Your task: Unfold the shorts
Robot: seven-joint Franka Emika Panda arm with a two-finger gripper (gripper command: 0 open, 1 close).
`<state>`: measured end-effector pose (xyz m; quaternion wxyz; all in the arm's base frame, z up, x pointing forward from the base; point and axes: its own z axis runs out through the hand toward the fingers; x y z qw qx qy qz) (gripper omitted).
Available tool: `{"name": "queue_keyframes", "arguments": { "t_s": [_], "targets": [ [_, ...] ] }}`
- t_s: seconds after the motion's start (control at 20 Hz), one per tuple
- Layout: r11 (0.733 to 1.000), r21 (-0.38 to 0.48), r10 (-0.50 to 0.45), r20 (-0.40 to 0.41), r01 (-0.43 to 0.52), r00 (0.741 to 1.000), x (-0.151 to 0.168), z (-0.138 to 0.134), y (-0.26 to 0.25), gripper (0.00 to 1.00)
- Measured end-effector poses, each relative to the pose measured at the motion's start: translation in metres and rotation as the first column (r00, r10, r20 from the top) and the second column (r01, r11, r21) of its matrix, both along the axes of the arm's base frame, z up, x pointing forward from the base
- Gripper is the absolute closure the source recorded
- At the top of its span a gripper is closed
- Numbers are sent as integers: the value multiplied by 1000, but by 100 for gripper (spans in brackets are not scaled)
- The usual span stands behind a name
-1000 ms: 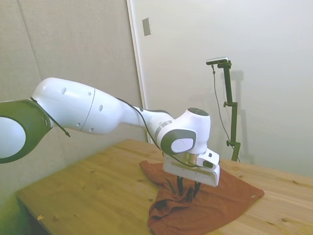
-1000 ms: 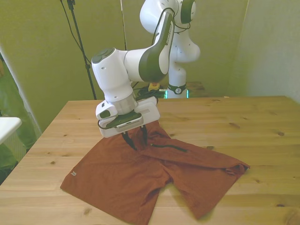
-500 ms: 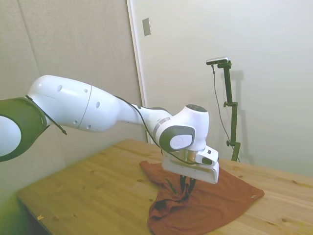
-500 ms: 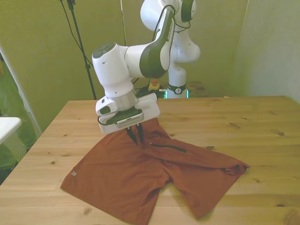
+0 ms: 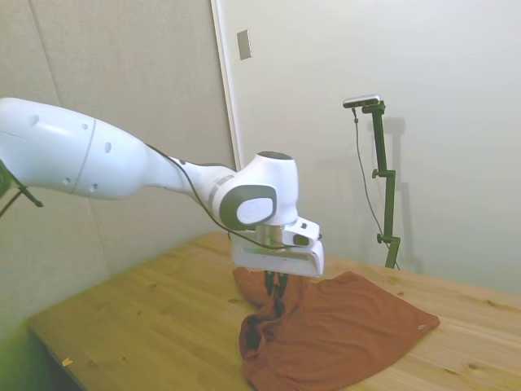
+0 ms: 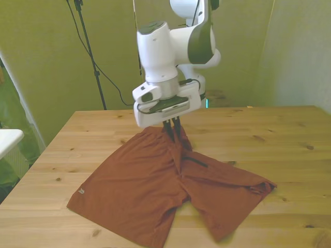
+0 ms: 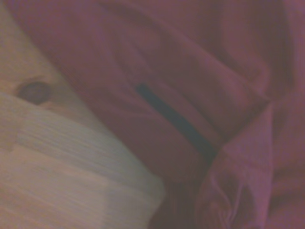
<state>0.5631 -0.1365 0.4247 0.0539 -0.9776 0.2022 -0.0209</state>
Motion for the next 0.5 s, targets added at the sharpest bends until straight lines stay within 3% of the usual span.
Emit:
{"name": "queue_keyframes", "arguments": {
  "t_s": [0.5],
  "targets": [
    [964, -66, 253, -56, -256, 966, -112, -21, 113, 100]
  ]
}}
